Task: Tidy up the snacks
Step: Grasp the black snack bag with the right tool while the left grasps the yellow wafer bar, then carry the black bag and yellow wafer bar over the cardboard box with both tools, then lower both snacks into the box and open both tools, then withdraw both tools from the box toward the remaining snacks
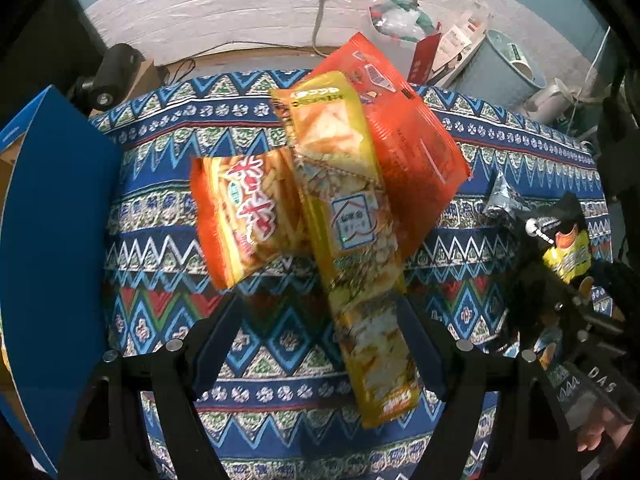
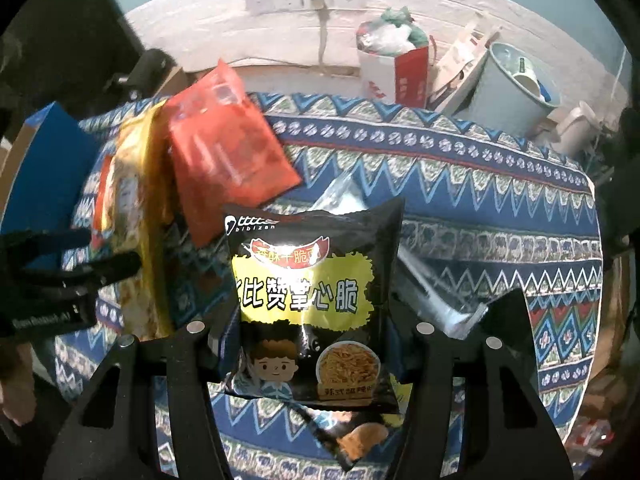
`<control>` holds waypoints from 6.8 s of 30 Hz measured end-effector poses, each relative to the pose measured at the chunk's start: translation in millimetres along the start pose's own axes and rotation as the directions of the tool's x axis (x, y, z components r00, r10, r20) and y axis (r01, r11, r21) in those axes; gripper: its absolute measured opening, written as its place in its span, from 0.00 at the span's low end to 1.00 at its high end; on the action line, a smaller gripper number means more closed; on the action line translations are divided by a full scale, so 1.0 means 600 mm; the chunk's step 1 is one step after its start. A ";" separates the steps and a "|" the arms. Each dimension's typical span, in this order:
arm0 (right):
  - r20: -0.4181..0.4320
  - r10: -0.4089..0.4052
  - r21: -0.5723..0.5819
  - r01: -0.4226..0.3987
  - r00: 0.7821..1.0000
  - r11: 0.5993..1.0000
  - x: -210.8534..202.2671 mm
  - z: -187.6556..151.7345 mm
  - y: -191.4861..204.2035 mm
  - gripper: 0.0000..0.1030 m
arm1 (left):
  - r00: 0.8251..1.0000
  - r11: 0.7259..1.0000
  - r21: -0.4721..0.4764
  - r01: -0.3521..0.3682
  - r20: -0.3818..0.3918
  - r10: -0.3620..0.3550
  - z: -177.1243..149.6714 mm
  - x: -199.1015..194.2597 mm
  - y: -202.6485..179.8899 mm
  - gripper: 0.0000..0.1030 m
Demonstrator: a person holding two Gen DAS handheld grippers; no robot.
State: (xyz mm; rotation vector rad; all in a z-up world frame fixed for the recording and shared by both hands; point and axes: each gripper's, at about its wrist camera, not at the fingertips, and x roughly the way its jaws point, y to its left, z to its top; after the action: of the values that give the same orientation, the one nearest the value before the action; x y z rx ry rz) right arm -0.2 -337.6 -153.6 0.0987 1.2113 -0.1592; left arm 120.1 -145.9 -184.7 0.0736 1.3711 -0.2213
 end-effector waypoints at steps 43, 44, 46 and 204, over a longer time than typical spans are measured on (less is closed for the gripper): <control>0.082 0.064 -0.055 -0.059 0.995 0.997 -0.048 0.044 0.067 0.56 | 0.984 0.995 0.078 -0.057 0.170 0.043 -0.067 -0.094 0.027 0.30; 0.086 0.066 -0.059 -0.061 0.994 0.996 -0.052 0.046 0.072 0.56 | 0.983 0.996 0.073 -0.058 0.178 0.044 -0.071 -0.100 0.032 0.30; 0.096 0.071 -0.068 -0.065 0.993 0.996 -0.059 0.048 0.083 0.56 | 0.980 0.995 0.070 -0.065 0.194 0.051 -0.078 -0.115 0.043 0.30; 0.069 -0.084 -0.170 0.094 0.994 0.981 -0.051 0.072 0.050 0.77 | 0.992 0.997 -0.014 -0.082 0.098 0.083 -0.026 -0.101 0.127 0.83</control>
State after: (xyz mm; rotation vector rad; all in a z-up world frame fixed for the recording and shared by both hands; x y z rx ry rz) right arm 34.2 -313.1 -110.3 -0.1121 1.1633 -0.1333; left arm 109.3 -61.8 -134.4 0.1102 1.2680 -0.1469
